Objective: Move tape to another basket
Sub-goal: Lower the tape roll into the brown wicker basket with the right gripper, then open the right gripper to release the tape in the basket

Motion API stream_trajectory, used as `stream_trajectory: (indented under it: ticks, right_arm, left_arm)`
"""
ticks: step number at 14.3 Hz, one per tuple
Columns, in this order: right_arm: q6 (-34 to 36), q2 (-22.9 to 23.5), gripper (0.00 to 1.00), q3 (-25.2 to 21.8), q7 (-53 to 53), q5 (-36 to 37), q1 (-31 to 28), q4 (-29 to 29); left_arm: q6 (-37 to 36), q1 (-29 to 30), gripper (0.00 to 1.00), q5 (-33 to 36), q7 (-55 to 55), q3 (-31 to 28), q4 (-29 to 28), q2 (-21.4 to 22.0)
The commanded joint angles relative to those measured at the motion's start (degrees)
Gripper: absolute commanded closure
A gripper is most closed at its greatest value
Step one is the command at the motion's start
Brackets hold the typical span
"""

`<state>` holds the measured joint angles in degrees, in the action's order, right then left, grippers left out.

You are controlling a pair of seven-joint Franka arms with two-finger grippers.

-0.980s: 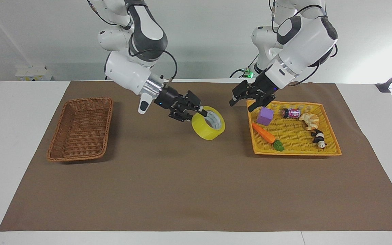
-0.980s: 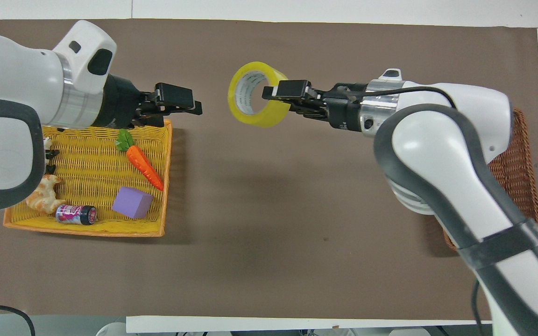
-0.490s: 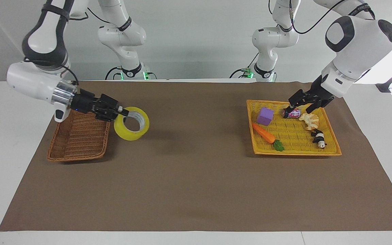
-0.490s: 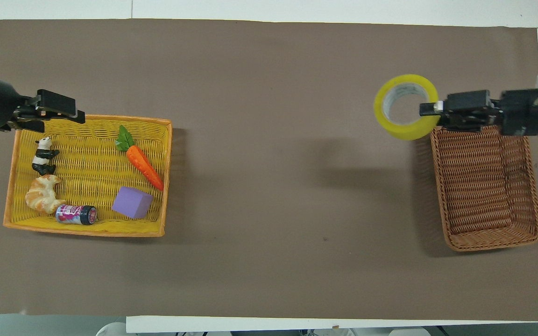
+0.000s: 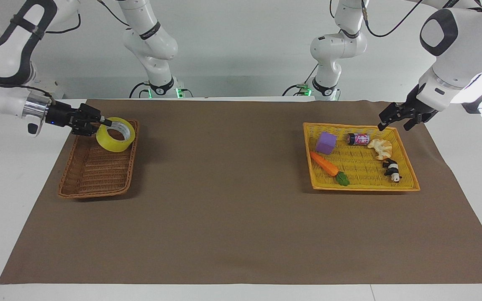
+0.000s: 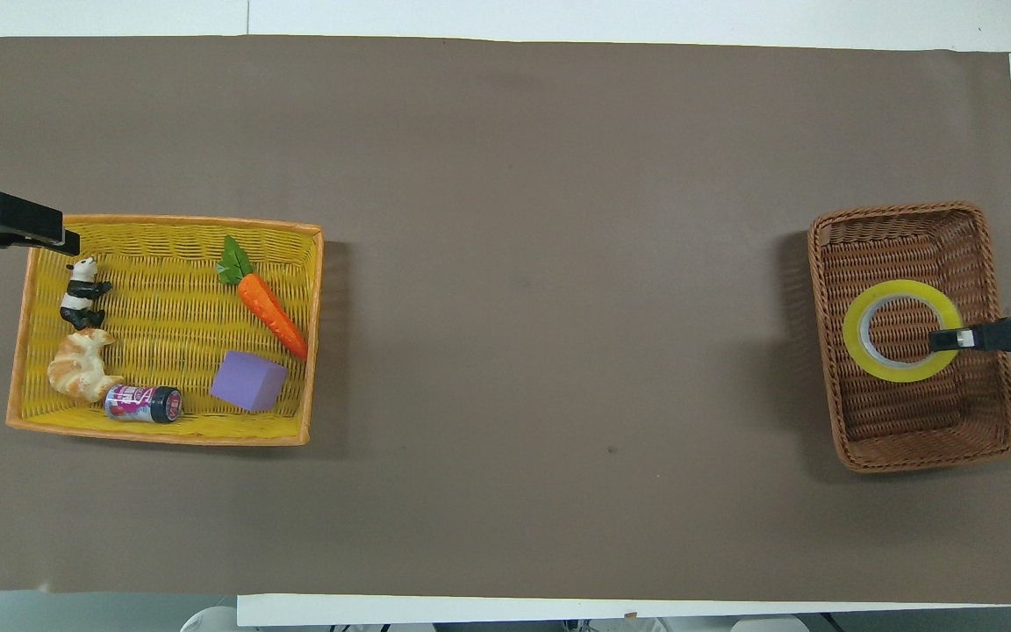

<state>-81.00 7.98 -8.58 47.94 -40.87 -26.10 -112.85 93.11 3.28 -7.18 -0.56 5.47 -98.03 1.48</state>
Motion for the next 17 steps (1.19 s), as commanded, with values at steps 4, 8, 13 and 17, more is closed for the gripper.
stream_trajectory:
  ticks: [4,8,13,17]
  right_arm:
    - [0.33,7.57,1.0,1.02,6.38,3.94,-3.78,3.07]
    - [-3.8,7.75,1.0,1.02,6.38,5.1,-3.6,2.72]
    - [-5.83,7.75,0.94,1.02,6.55,8.88,-3.52,2.46]
    - [-6.71,7.75,0.66,1.02,6.56,8.88,-3.43,2.19]
  left_arm:
    - [-1.44,-0.03,0.0,1.38,0.3,0.51,-0.32,1.24]
    - [-1.09,0.32,0.0,1.38,0.21,0.33,-0.32,1.24]
    - [-3.8,0.23,0.0,6.22,0.47,0.25,3.28,1.15]
    - [-9.43,0.32,0.0,6.13,0.47,0.24,6.8,0.27]
